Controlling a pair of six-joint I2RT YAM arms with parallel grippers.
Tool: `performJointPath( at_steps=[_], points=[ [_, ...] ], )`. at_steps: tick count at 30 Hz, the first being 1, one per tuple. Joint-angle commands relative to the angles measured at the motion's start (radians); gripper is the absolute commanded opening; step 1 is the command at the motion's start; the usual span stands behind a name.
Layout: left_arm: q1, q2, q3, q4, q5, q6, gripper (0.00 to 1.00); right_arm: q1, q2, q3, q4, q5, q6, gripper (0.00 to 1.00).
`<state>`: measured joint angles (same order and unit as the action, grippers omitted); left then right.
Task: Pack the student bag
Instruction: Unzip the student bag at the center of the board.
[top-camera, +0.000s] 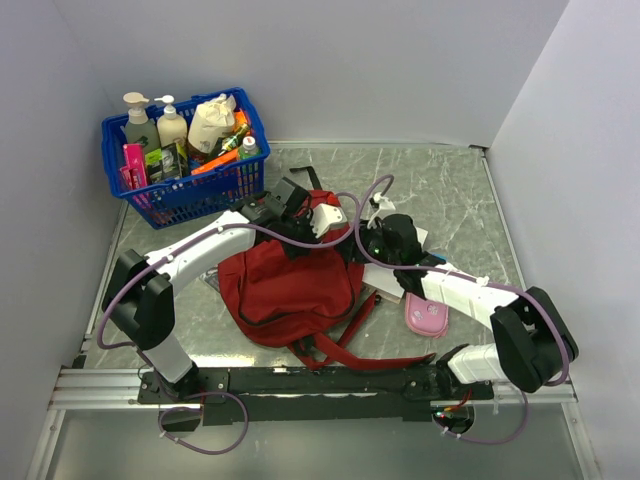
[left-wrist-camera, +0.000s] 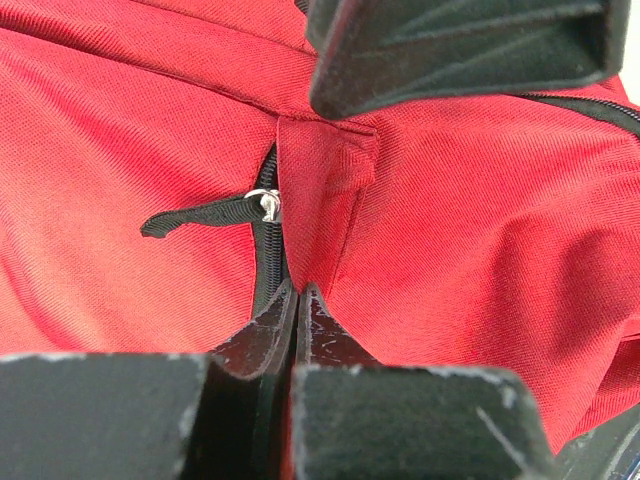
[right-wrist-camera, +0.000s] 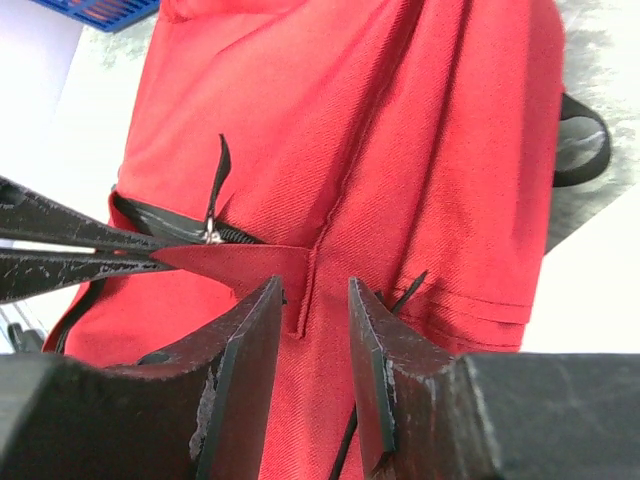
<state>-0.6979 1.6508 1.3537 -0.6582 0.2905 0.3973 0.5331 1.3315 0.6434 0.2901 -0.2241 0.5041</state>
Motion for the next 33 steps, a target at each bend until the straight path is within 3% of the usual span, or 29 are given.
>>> performJointPath(
  at_steps=[1,25,28,33],
  points=[
    [-0.018,-0.02,0.021,0.02,0.049,-0.017,0.01,-0.015,-0.019,0.022,0.006,0.02,-0.007,0.4],
    [-0.026,-0.032,0.03,0.014,0.058,-0.028,0.01,-0.018,0.144,0.076,-0.086,0.022,-0.009,0.45],
    [-0.026,-0.029,0.035,0.017,0.056,-0.028,0.01,-0.019,0.146,0.075,-0.08,0.009,-0.001,0.39],
    [-0.026,-0.022,0.039,0.022,0.053,-0.025,0.01,-0.019,0.118,0.053,-0.066,-0.001,0.005,0.14]
  ],
)
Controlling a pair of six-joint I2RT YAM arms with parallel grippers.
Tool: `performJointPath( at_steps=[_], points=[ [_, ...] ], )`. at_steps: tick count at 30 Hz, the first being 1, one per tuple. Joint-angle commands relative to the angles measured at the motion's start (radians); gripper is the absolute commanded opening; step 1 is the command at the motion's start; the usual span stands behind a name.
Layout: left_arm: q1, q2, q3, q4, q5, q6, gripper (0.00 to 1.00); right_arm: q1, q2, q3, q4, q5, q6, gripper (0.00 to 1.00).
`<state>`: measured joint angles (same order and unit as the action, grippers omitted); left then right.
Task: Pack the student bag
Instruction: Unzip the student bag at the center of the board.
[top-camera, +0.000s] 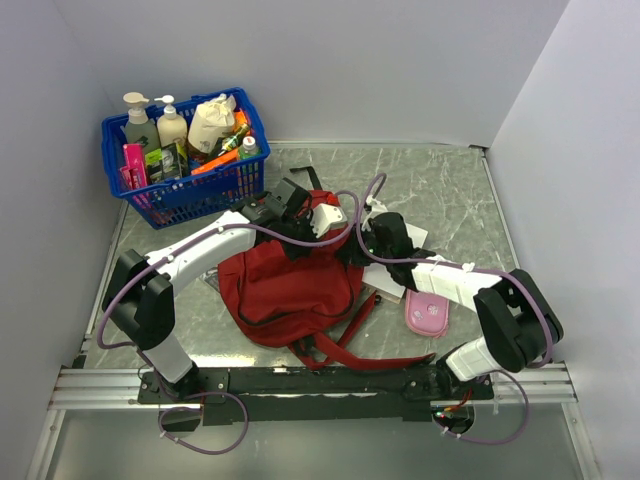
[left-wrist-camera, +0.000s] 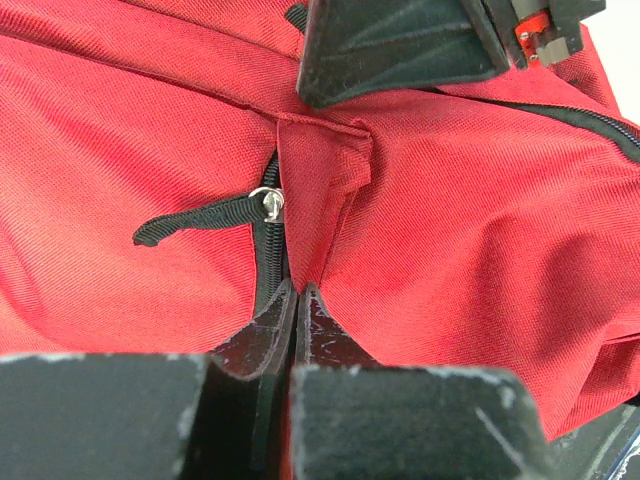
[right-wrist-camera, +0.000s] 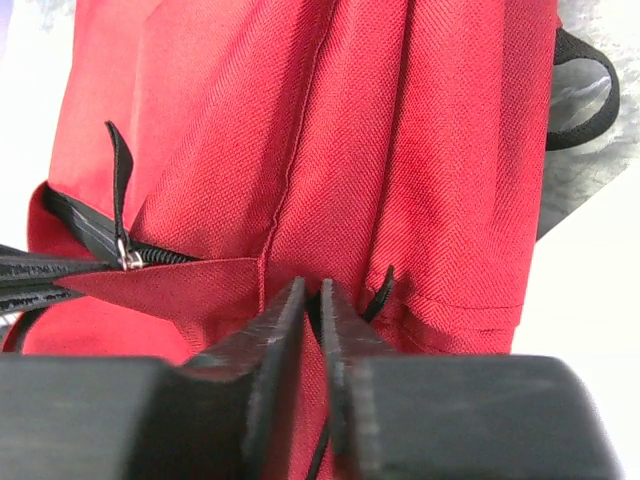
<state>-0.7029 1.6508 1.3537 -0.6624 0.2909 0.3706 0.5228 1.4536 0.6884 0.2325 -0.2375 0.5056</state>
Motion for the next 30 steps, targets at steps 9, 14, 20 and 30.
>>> performJointPath(
  at_steps=[9,14,20,30],
  points=[
    [-0.029,-0.014,0.038,0.034,0.048,-0.006,0.01,-0.007,-0.174,-0.065,0.005,0.024,0.011,0.0],
    [-0.033,-0.009,0.035,0.038,0.039,-0.002,0.01,-0.009,-0.306,-0.17,0.007,0.067,0.025,0.0],
    [-0.043,-0.006,0.036,0.044,0.033,-0.009,0.01,-0.009,-0.394,-0.227,-0.054,0.089,0.047,0.0],
    [-0.058,0.001,0.039,0.066,-0.013,-0.018,0.01,-0.009,-0.63,-0.273,-0.275,0.153,0.091,0.0]
  ],
)
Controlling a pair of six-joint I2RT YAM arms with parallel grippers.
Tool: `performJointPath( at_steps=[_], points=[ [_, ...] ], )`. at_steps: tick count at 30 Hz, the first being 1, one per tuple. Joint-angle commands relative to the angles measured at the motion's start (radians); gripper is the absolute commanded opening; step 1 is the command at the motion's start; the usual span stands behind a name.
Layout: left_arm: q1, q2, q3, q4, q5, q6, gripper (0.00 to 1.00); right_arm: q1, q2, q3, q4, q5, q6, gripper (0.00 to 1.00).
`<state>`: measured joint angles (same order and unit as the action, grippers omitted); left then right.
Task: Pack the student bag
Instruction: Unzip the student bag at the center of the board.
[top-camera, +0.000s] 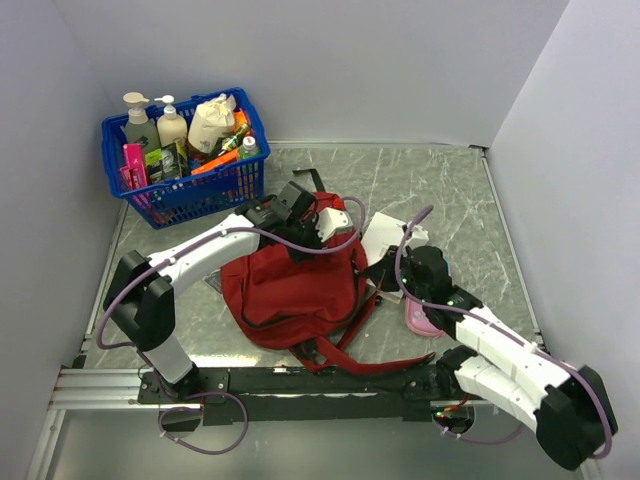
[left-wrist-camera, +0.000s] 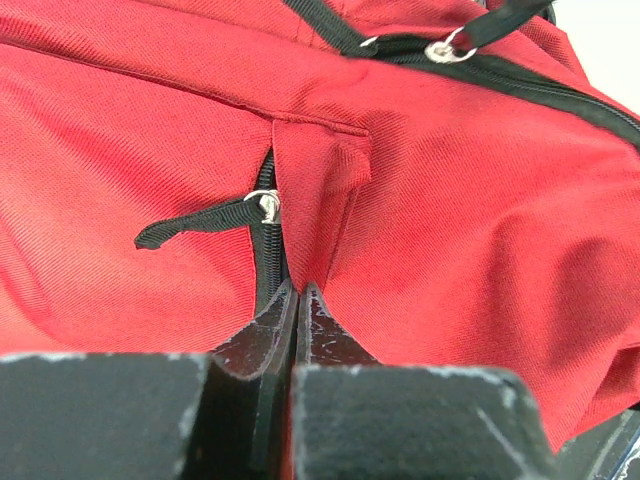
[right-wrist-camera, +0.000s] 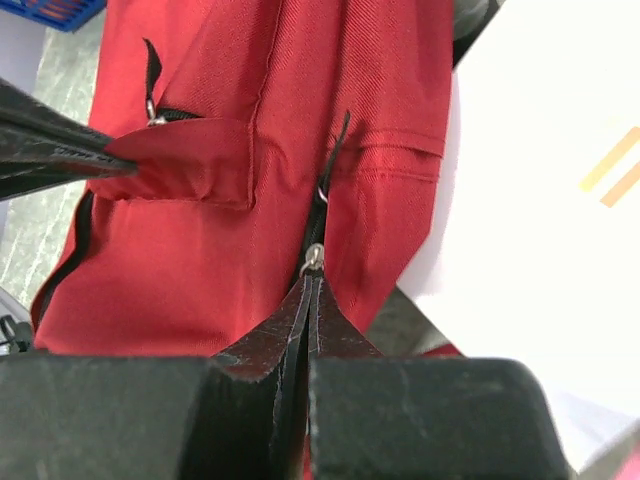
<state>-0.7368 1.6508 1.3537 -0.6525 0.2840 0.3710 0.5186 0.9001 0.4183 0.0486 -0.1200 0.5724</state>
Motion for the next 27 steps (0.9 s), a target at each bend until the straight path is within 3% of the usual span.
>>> performJointPath(
  at_steps=[1,7,9,13,15,16,21,23,27],
  points=[
    [-0.024,0.003,0.039,0.059,-0.012,-0.018,0.01,-0.005,-0.087,-0.003,-0.125,0.034,0.027,0.0],
    [-0.016,0.012,0.068,0.105,-0.08,-0.053,0.02,-0.006,-0.153,-0.013,-0.164,0.029,0.038,0.0],
    [0.008,0.035,0.106,0.099,-0.075,-0.053,0.09,-0.005,-0.17,-0.003,-0.188,0.029,0.029,0.0],
    [0.076,0.11,0.331,0.029,0.068,-0.064,0.6,-0.005,-0.191,0.02,-0.21,0.025,0.02,0.0],
    [0.085,0.153,0.409,-0.015,0.141,-0.009,0.7,-0.005,-0.19,0.02,-0.201,0.02,0.021,0.0],
    [0.085,0.164,0.441,-0.019,0.174,0.038,0.82,-0.005,-0.188,0.02,-0.196,0.017,0.024,0.0],
    [0.082,0.27,0.528,-0.137,0.418,0.267,0.91,-0.005,-0.201,0.008,-0.161,0.005,0.034,0.0],
    [0.077,0.315,0.544,-0.182,0.461,0.408,0.99,-0.005,-0.222,0.004,-0.159,0.003,0.035,0.0],
    [0.042,0.383,0.568,-0.26,0.437,0.635,0.96,-0.006,-0.244,-0.007,-0.153,-0.001,0.04,0.0]
  ],
)
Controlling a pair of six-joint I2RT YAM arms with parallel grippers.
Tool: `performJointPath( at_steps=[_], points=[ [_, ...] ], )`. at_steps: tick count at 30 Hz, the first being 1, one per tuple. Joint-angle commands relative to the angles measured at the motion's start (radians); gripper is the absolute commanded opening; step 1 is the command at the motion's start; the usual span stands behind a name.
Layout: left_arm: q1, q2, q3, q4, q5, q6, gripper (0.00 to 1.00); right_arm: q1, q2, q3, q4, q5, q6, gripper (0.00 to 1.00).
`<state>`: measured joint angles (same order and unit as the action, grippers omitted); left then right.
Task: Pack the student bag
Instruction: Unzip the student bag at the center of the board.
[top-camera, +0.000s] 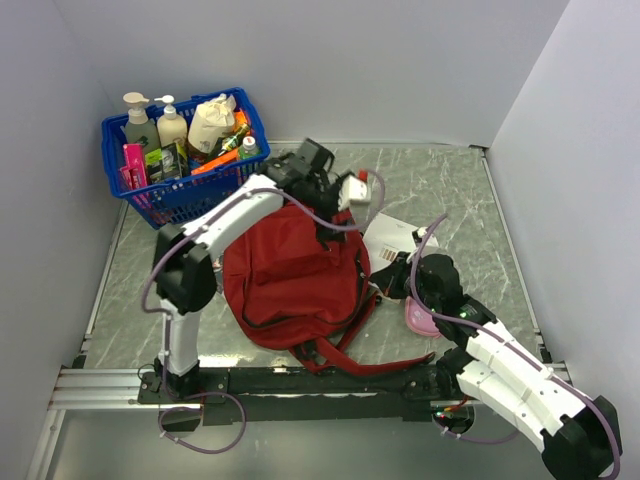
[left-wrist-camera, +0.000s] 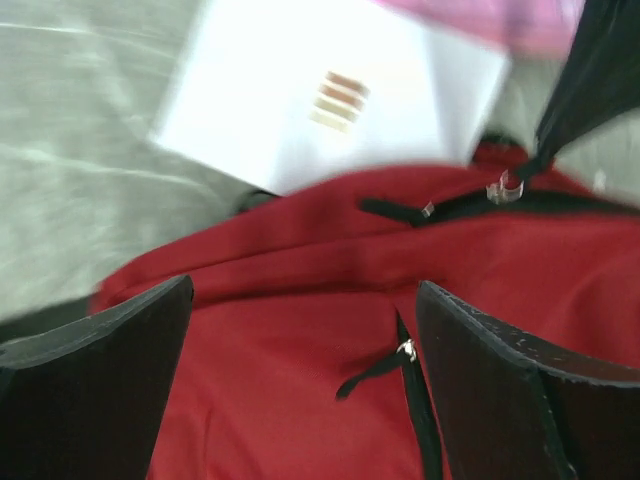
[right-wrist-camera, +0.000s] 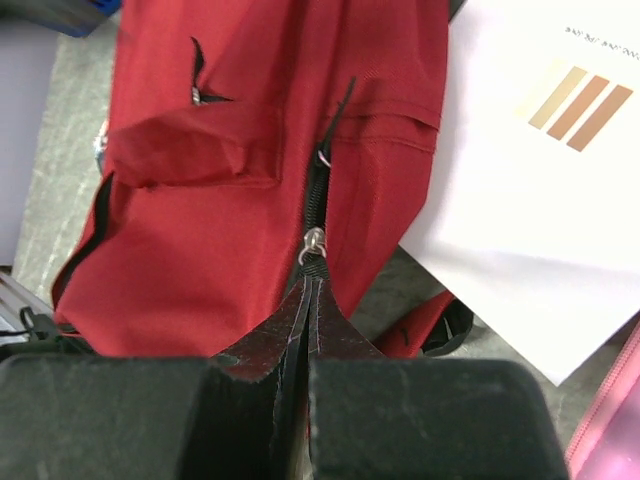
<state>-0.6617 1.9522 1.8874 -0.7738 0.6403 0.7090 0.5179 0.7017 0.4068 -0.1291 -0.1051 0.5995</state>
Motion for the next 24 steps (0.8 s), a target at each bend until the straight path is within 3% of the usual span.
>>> performJointPath(
  at_steps=[1,4,13,21,24],
  points=[
    [-0.038,0.094,0.051,-0.156,0.076,0.375,0.96,-0.004,-0.056,0.003,0.029,-0.019,0.017,0.0],
    [-0.059,0.149,0.099,-0.209,0.056,0.496,0.96,-0.004,-0.071,-0.008,0.045,-0.028,0.029,0.0],
    [-0.11,0.235,0.153,-0.26,0.059,0.653,1.0,-0.002,-0.076,0.007,0.045,-0.038,0.036,0.0],
    [-0.131,0.335,0.286,-0.501,0.018,0.829,0.7,-0.004,-0.065,0.01,0.089,-0.047,0.045,0.0],
    [-0.141,0.382,0.328,-0.599,0.009,0.879,0.69,-0.004,-0.054,0.017,0.095,-0.053,0.043,0.0]
  ],
)
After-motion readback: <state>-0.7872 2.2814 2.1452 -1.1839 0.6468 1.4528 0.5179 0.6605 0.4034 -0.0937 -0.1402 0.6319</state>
